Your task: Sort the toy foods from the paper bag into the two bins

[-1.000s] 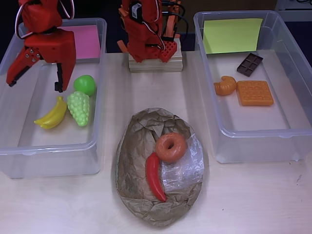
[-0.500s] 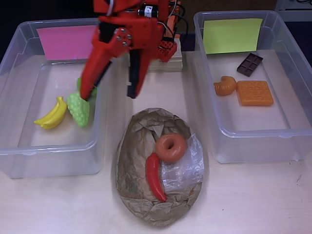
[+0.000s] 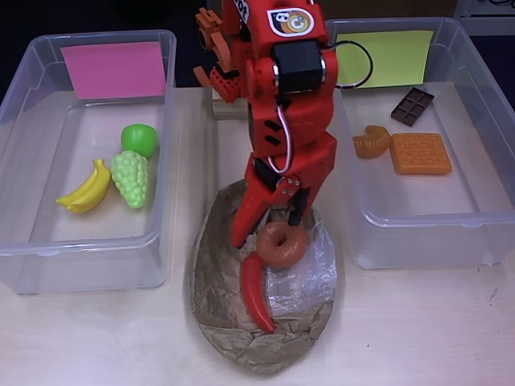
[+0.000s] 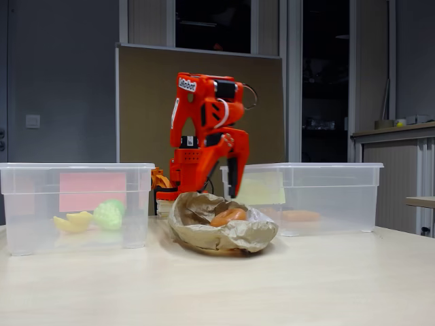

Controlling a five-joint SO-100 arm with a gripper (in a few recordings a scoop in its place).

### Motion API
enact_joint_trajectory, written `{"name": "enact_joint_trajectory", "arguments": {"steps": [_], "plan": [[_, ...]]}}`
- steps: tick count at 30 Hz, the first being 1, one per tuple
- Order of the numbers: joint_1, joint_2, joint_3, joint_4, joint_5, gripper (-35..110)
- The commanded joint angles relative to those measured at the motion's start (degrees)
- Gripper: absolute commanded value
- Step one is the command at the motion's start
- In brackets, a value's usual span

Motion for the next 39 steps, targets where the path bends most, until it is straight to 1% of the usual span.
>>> {"name": "enact_joint_trajectory", "arguments": {"steps": [1,6,16,31,39], "plan": [[-2.9,-0.53,-1.14,-0.53,0.7,43],[-4.92,-1.23,-0.62,-0.79,-1.67,44],[-3.25,-3.96,0.97,-4.04,-5.27,44],[-2.81,-7.91,1.76,-4.75,-3.87,43],[-1.85,-12.39,-2.29,-5.54,-5.1,44]]}}
